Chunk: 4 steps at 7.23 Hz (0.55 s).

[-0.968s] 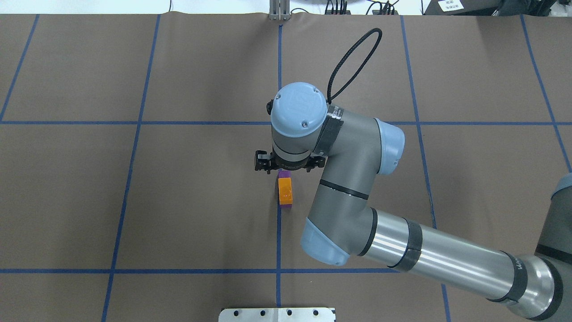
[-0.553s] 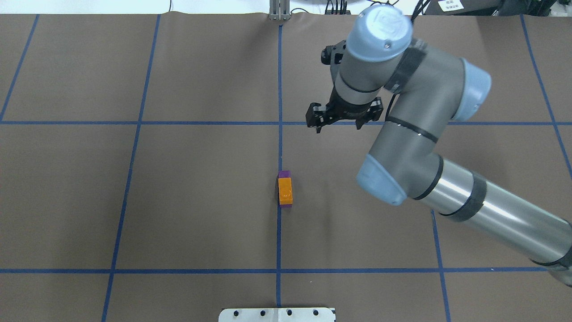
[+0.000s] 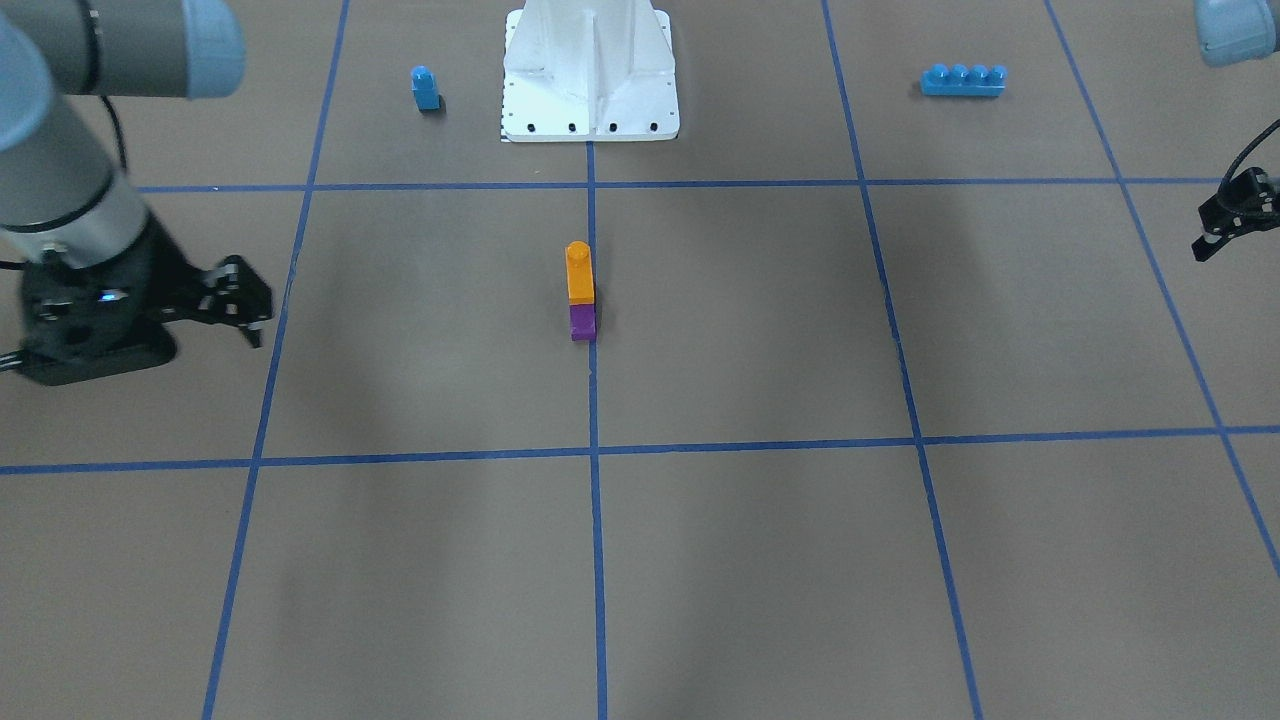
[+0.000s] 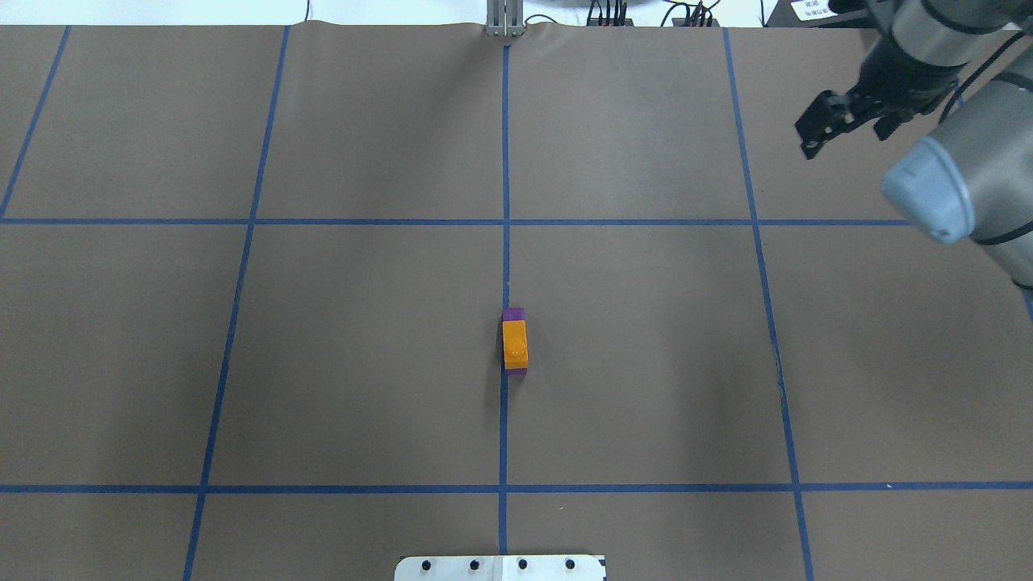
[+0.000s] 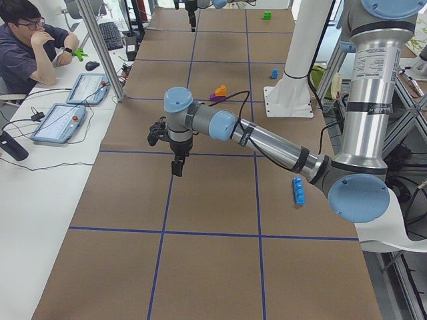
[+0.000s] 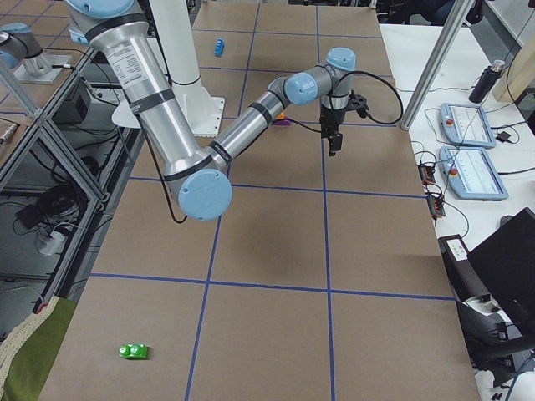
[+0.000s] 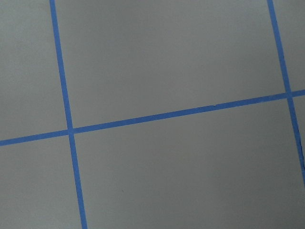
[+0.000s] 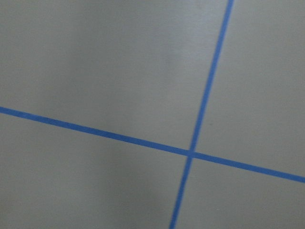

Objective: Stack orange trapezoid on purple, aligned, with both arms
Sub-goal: 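Open the right gripper and raise it away from the stack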

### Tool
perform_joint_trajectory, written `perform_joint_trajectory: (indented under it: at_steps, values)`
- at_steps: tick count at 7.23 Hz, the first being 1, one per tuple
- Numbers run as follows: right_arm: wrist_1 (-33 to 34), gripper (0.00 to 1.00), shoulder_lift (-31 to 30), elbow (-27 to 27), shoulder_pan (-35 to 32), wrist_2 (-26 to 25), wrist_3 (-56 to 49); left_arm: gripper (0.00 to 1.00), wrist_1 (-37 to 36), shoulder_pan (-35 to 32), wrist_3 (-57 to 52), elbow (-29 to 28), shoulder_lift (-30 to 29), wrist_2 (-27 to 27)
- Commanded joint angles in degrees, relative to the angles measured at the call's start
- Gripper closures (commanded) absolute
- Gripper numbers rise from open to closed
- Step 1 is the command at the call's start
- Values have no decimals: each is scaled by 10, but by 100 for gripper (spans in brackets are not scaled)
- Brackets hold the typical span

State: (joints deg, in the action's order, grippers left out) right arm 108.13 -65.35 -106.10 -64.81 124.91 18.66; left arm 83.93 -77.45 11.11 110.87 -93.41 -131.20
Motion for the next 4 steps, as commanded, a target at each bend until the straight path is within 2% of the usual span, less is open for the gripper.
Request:
perform_joint_trajectory:
  at_steps: [1,3,4]
  values:
    - [-1,0,-89,5,-120,59,-175,0,4,-1,-14,-29,2,-39]
    - [-29,0,-200,5,-163,56,-310,0,3,-9,-18,-42,2,-42]
    - [-46,0,-231,4,-176,47,-315,0,4,-28,-24,-40,24,-42]
